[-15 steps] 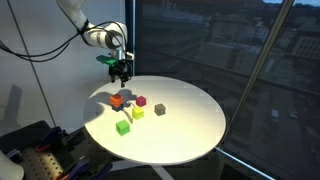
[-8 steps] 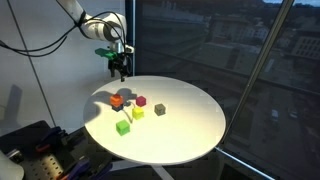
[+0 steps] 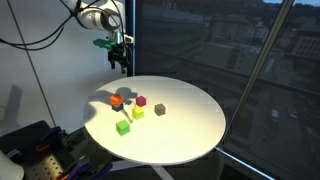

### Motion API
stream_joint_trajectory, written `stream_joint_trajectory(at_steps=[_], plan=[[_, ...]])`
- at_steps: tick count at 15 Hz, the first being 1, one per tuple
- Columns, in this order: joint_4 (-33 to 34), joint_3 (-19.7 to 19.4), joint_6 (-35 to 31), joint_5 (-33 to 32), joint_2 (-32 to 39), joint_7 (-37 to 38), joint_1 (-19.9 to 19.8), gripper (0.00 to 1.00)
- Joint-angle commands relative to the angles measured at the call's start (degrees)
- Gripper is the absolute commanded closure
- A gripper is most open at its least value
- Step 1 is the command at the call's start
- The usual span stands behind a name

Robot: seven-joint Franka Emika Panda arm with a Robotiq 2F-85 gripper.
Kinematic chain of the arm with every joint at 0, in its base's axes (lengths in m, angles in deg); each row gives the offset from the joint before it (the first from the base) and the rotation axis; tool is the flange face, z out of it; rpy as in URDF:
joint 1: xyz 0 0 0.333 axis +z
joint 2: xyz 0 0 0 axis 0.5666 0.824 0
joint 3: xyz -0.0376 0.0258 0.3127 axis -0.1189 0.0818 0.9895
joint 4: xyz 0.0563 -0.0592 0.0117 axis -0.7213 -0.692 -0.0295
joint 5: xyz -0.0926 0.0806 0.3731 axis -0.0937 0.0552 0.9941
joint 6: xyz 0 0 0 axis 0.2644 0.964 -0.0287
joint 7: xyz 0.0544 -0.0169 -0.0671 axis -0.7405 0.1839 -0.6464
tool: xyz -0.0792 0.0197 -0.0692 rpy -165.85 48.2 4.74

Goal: Put the orange block on top of the blue block

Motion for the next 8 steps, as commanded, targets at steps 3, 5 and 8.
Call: stream_joint_trajectory(at_steps=[3, 5, 8], plan=[[-3.5, 0.97, 1.59, 0.82, -6.74, 0.44, -1.52, 0.0], [-4.74, 1.16, 1.69, 1.25, -8.56, 0.06, -1.77, 0.0], [-7.14, 1.46, 1.53, 2.3, -11.55, -0.33, -2.04, 0.0]])
